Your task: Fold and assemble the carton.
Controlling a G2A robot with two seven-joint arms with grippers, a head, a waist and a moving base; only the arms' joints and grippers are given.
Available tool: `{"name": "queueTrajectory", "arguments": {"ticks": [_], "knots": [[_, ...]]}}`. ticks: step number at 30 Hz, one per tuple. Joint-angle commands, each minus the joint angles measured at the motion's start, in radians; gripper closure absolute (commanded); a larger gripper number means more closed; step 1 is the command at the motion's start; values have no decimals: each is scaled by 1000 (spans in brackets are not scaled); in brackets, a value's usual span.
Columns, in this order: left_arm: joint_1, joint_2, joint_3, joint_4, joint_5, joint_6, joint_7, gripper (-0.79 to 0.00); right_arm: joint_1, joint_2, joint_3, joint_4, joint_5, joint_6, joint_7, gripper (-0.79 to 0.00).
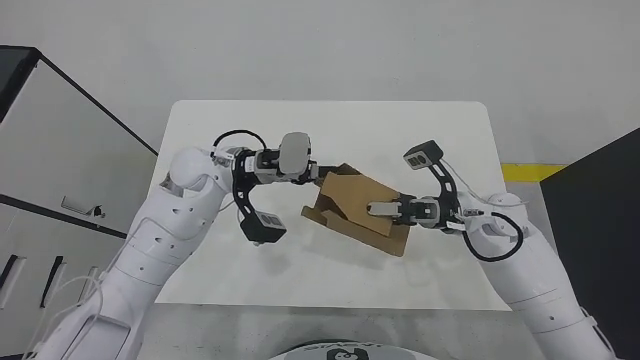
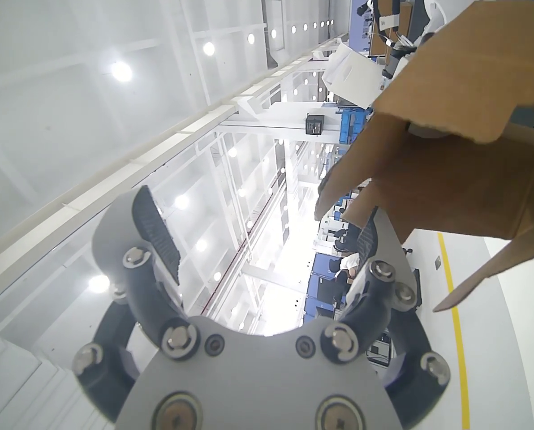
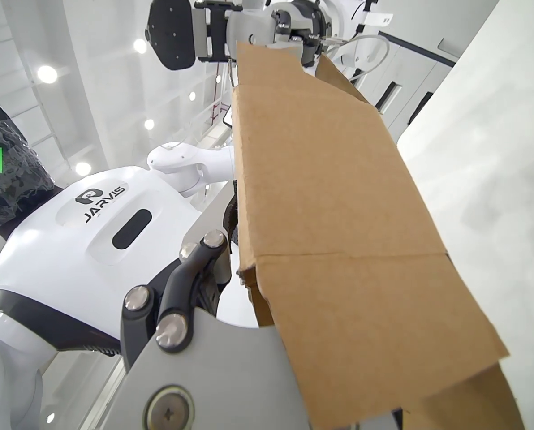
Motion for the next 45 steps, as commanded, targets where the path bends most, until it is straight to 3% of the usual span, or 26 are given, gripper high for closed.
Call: {"name": "queueTrajectory", "arguments": {"ticks": [1, 33, 45], "knots": [[-3, -1, 2, 3, -2, 1, 0, -785, 3, 0, -6, -2, 4, 5, 18, 0], [-14, -9, 46, 1, -14, -13, 36, -785, 20, 5, -49, -1, -5, 29, 78, 0], [-5, 10, -65, 13, 28, 37, -33, -785, 0, 7, 19, 51, 96, -7, -15, 0]]}}
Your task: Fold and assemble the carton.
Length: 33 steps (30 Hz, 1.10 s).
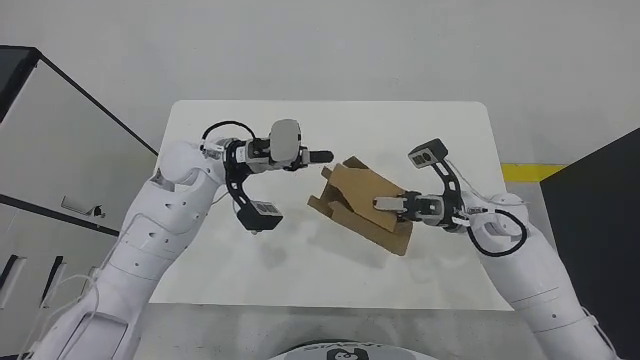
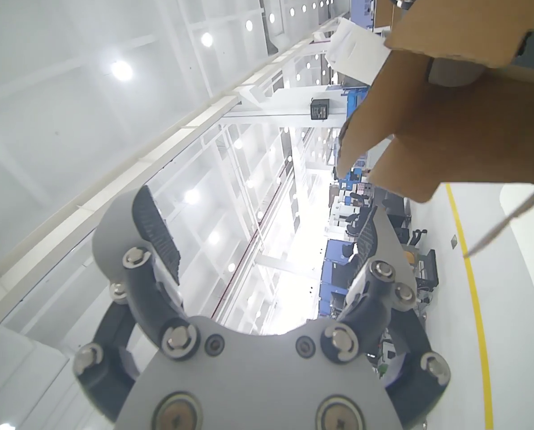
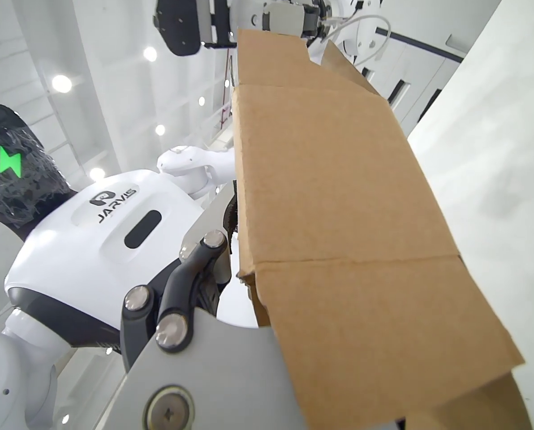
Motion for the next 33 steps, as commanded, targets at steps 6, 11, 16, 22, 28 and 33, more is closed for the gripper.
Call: {"name": "queueTrajectory", "arguments": {"ticks": [6, 11, 16, 22, 28, 33], "knots": [[18, 10, -47, -18, 35, 16, -40, -785, 17, -3, 23, 41, 73, -16, -4, 0], [18, 10, -47, -18, 35, 16, -40, -785, 17, -3, 23, 41, 73, -16, -4, 0], [32, 12, -48, -38, 51, -18, -72, -785, 32, -3, 22, 20, 61, -33, 23, 0], [57, 22, -80, -59, 43, -60, -81, -785, 133, 1, 30, 44, 56, 48, 154, 0], [98, 32, -120, -97, 35, -89, -87, -785, 243, 7, -19, 83, 27, 111, 216, 0], [126, 39, -138, -132, 43, -109, -100, -785, 351, 20, -106, 153, 15, 111, 216, 0]]}}
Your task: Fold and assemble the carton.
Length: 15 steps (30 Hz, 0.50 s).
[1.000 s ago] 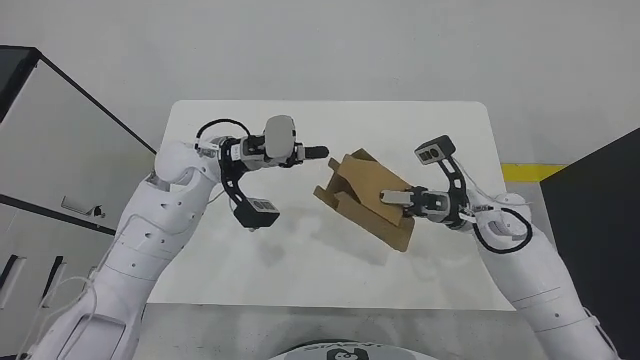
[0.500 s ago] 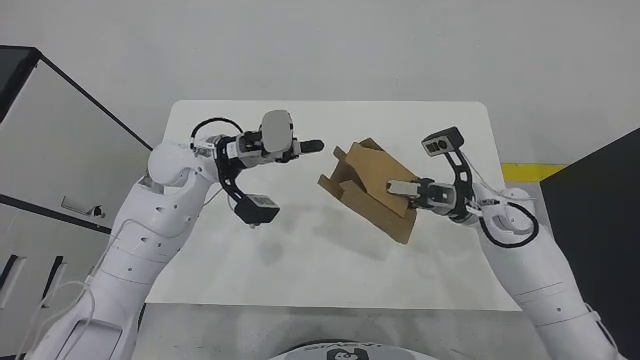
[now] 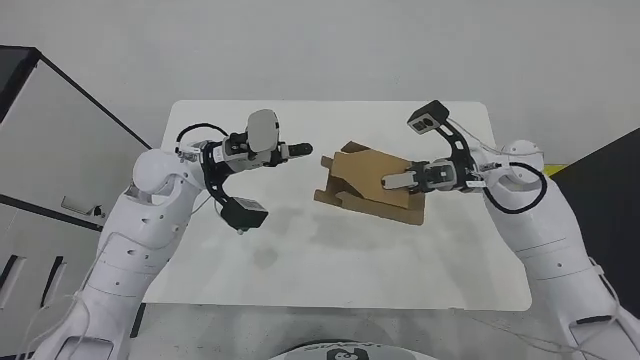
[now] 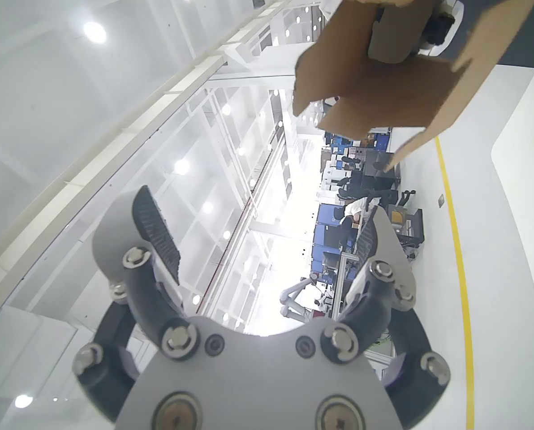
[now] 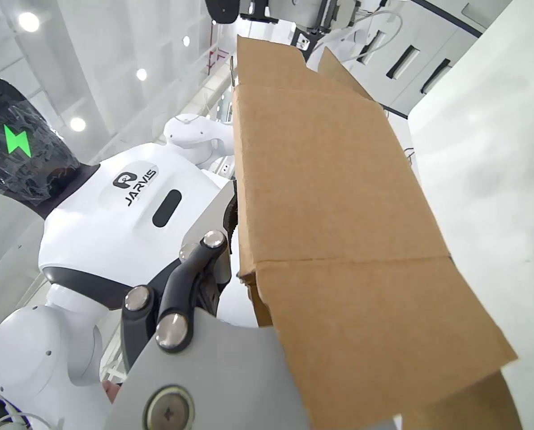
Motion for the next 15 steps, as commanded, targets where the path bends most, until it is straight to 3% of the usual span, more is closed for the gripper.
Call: {"name": "queueTrajectory", "arguments": {"ticks": [1, 12, 15], "knots": [[10, 2, -4, -11, 3, -5, -8, -785, 44, 4, -36, 23, 14, 0, 0, 0], [19, 3, 0, -21, 14, -9, -14, -785, 58, 6, -52, 31, 21, 0, -12, 0], [17, 8, 4, -26, 25, -99, -14, -785, 61, 11, -39, 22, -31, -3, -3, 0]]}}
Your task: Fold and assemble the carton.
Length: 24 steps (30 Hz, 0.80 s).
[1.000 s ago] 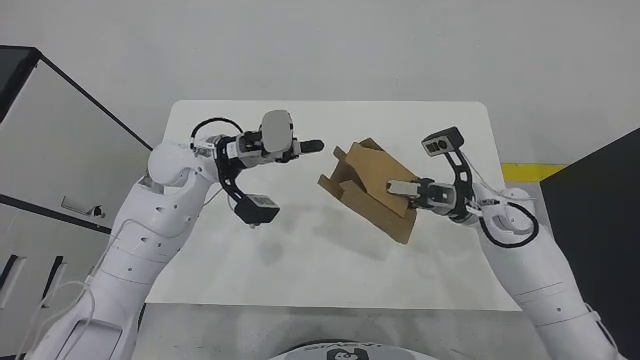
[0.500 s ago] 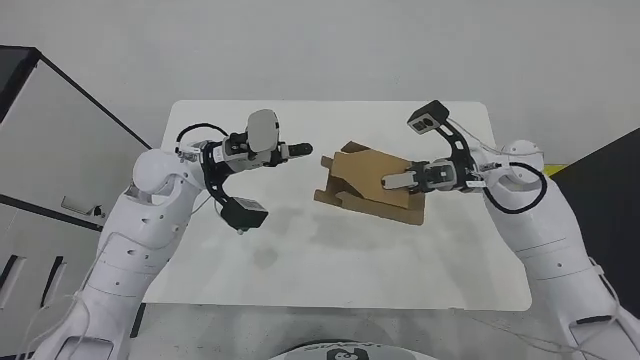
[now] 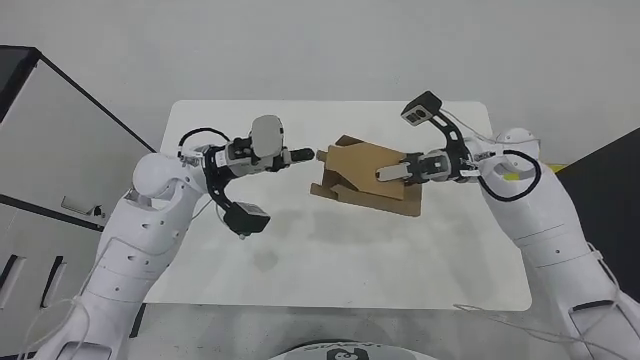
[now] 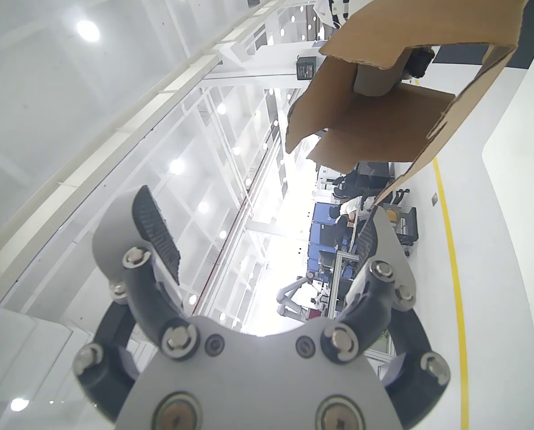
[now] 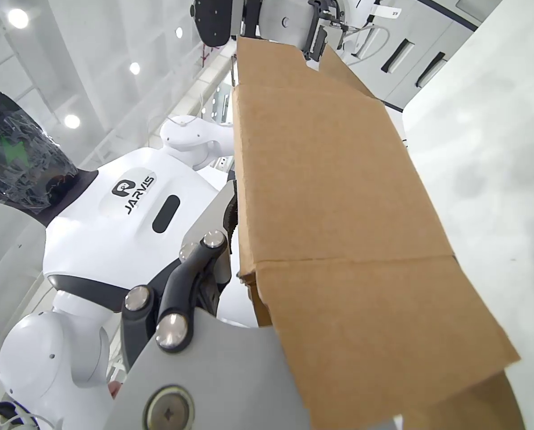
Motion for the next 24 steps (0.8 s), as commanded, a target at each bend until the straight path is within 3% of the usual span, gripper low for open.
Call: {"name": "queueTrajectory", "arguments": {"ticks": [1, 6, 13, 15, 17, 20, 21, 24], "knots": [[-7, 3, -9, 1, -23, -70, -9, -785, 11, 5, 17, 3, -31, 2, 11, 0], [13, 8, -50, 7, -153, -254, -125, -785, 37, 20, 42, 11, -95, 2, 11, 0], [16, 8, -49, 9, -163, -258, -131, -785, 44, 25, 47, 12, -113, 2, 11, 0], [23, 9, -54, 12, -204, -348, -203, -785, 38, 25, 46, 0, -123, -1, -7, 0], [21, 14, -60, 6, -279, -552, -255, -785, 35, 27, 49, -24, -145, -17, -8, 0], [49, 15, -99, 5, -448, -709, -385, -785, 38, 32, 52, -48, -172, -7, 3, 0], [61, 12, -115, 3, -535, -717, -421, -785, 40, 33, 51, -52, -176, -5, 5, 0], [61, 12, -115, 3, -535, -717, -421, -785, 41, 34, 51, -53, -179, -5, 4, 0]]}}
